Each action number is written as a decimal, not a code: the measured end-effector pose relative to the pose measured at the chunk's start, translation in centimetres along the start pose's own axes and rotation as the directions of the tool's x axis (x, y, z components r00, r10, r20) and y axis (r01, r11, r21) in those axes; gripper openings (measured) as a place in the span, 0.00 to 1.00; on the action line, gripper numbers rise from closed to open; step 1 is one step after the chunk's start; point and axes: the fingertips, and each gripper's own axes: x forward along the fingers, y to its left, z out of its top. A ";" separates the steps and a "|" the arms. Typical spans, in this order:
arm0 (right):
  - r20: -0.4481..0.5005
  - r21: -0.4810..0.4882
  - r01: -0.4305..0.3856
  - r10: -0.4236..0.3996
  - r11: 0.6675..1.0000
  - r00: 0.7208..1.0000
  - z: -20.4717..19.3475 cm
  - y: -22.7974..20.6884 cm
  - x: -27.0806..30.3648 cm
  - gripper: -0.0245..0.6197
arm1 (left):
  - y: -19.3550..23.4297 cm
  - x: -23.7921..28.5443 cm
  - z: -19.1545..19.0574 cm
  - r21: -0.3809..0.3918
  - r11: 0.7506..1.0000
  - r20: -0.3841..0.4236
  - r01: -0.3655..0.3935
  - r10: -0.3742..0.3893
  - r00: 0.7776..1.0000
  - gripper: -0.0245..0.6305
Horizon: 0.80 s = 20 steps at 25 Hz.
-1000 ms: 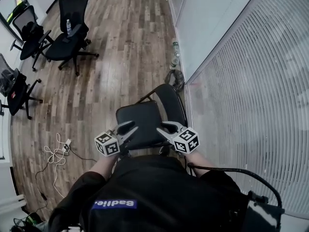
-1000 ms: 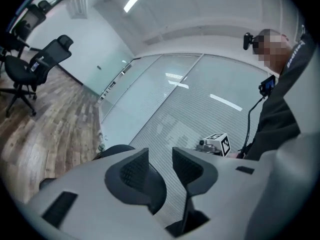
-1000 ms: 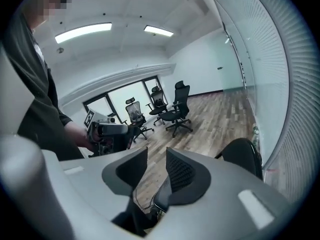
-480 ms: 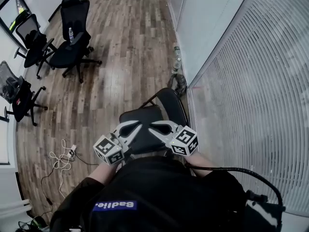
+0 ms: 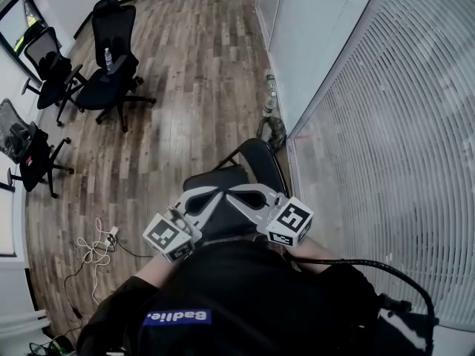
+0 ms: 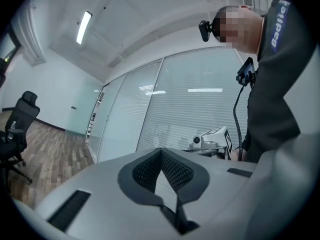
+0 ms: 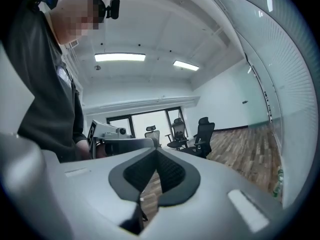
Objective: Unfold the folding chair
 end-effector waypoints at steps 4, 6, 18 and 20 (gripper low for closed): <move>0.006 -0.008 0.010 -0.010 1.000 1.000 0.1 -0.1 -0.7 0.04 | -0.4 0.3 -0.3 -0.008 1.000 -0.006 -0.001 0.001 1.000 0.04; 0.006 -0.013 0.014 -0.014 1.000 1.000 -0.1 0.0 -1.0 0.04 | -0.6 0.3 -0.6 -0.011 1.000 -0.009 0.001 -0.001 1.000 0.04; -0.015 -0.010 0.035 -0.035 0.999 0.999 -0.7 -0.4 -2.4 0.04 | -1.3 0.7 -0.7 -0.014 1.000 -0.008 0.011 -0.011 1.000 0.04; -0.013 -0.005 0.044 -0.044 0.999 0.999 -0.8 -0.4 -2.6 0.04 | -1.4 0.4 -0.9 -0.030 1.000 -0.012 0.006 -0.006 1.000 0.04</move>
